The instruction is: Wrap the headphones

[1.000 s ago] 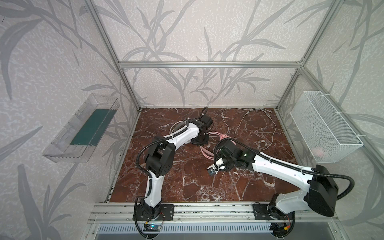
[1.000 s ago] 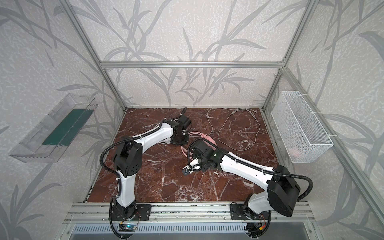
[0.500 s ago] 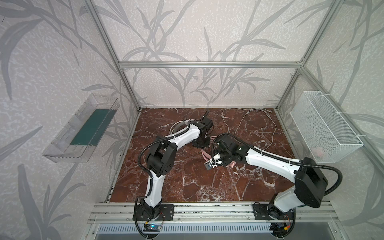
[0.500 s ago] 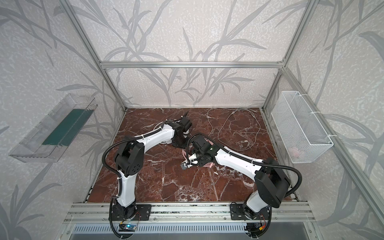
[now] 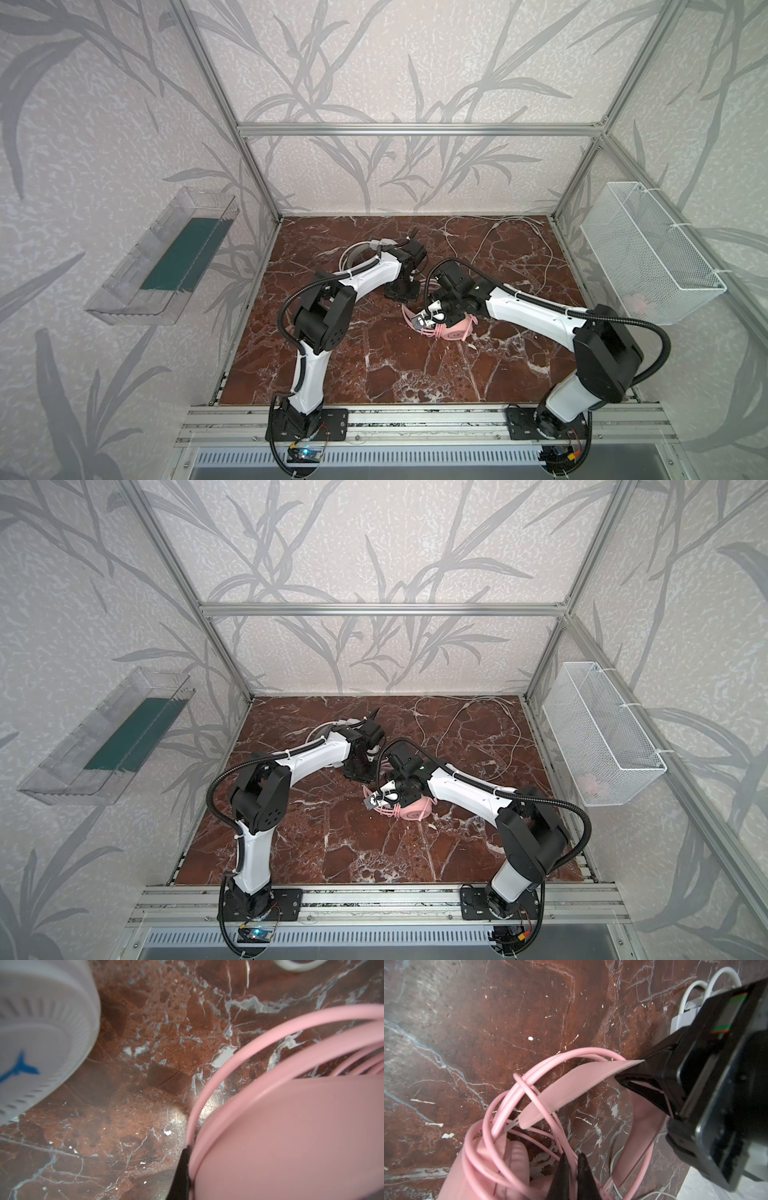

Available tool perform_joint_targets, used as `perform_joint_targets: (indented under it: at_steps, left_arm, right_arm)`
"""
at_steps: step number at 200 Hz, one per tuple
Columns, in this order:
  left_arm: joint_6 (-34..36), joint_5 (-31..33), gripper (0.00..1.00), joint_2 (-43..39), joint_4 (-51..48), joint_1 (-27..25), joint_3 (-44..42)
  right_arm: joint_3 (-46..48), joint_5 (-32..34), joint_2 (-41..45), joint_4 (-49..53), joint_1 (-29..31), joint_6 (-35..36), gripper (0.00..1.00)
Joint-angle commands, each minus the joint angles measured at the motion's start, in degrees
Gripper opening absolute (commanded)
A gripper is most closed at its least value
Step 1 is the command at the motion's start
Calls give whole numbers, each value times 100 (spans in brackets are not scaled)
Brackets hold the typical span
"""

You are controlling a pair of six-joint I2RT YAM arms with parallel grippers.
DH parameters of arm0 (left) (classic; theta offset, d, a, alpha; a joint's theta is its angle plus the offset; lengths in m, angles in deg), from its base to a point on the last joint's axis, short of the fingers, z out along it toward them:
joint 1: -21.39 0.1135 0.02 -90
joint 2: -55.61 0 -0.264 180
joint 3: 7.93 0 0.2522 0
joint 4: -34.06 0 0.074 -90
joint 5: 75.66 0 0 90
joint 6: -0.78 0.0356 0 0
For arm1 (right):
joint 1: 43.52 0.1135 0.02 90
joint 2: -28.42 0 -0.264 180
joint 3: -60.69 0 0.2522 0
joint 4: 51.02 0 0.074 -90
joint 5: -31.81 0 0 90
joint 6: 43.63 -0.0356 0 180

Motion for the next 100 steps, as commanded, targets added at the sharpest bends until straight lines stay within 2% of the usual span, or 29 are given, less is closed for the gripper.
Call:
perform_joint_targets:
  at_steps: [1, 64, 100]
  left_arm:
    - [71, -336, 0, -2, -90, -53, -85]
    - [-13, -387, 0, -13, -90, -51, -191]
    - [-75, -445, 0, -40, -59, -50, -208]
  right_arm:
    - [-306, -76, -215, 556, -62, 161, 0]
    - [-757, -285, -741, 920, -55, -81, 2]
    - [-738, -547, -786, 774, -58, -293, 5]
